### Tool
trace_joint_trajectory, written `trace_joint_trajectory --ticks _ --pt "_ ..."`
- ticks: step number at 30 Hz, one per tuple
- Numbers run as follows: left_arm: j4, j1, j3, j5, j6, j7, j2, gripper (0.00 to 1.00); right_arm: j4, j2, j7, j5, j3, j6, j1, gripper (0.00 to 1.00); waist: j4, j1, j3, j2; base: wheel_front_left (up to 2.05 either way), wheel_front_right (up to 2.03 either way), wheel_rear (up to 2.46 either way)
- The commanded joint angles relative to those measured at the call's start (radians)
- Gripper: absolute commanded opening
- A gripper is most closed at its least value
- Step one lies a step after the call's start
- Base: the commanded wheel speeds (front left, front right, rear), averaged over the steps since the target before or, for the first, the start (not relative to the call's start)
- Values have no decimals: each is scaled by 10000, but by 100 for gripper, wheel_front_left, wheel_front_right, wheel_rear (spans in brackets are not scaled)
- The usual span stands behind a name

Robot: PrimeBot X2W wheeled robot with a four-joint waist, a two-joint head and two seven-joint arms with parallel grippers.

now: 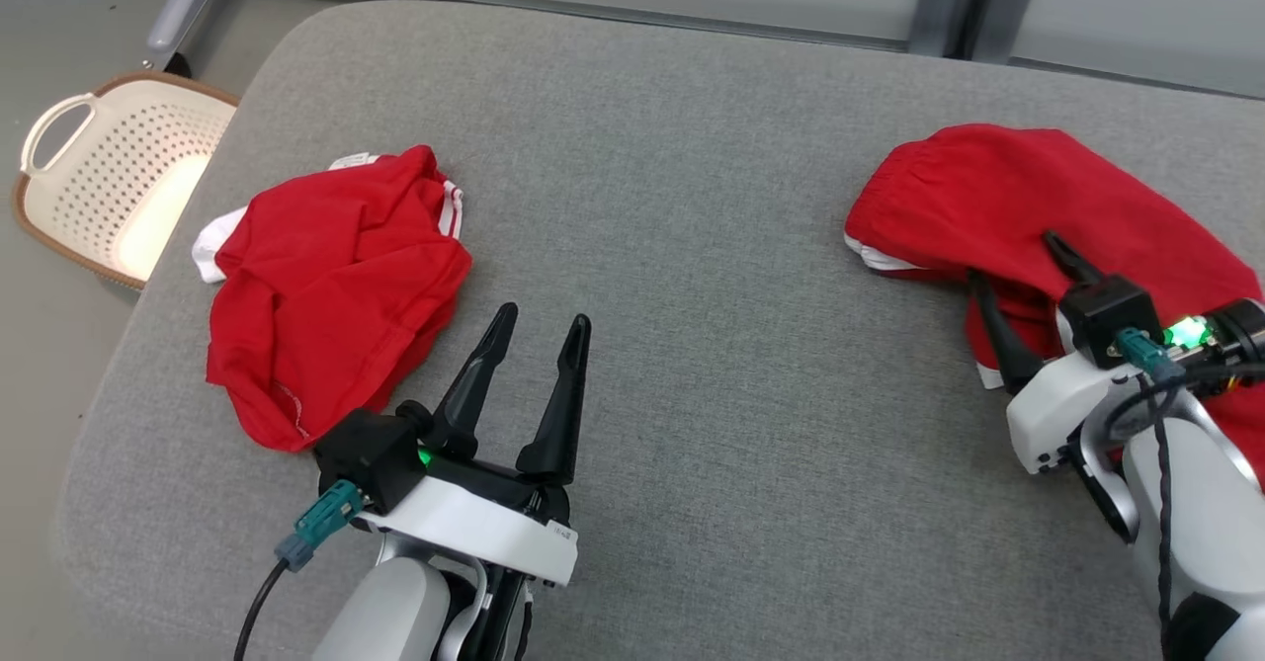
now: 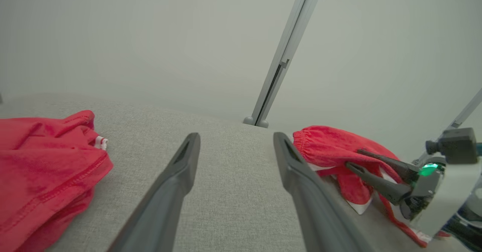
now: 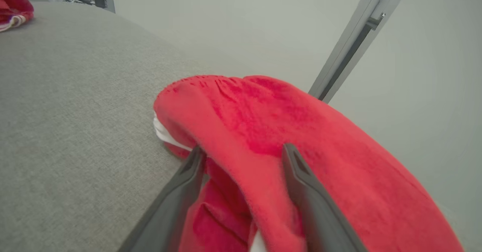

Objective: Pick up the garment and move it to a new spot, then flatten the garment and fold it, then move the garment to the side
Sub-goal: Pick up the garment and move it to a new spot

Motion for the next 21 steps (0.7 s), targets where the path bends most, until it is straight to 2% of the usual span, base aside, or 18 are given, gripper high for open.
trace_joint_trajectory --ticks 1,2,3,7,11,21 --pt "-77 -158 2 -110 117 -15 34 100 303 -220 178 198 212 -2 -301 56 316 0 314 0 0 0 0" --pt "-98 -175 -5 -142 144 -15 31 100 434 -332 216 292 304 -2 -438 13 360 0 354 0 0 0 0" --pt "-111 -175 -9 -144 189 -15 28 100 565 -388 265 475 408 -2 -531 0 389 0 367 0 0 0 0" --pt "-87 -137 -22 -199 227 -16 30 100 604 -434 -51 1167 952 -2 -861 0 424 0 346 0 0 0 0" --pt "31 -46 -12 -142 247 -16 31 100 333 -202 -452 1769 1695 -1 -948 0 295 0 110 0 0 0 0" --pt "351 216 96 54 105 -16 34 100 -1306 314 -852 3512 3716 -2 -1067 0 -133 0 -794 0 0 0 0"
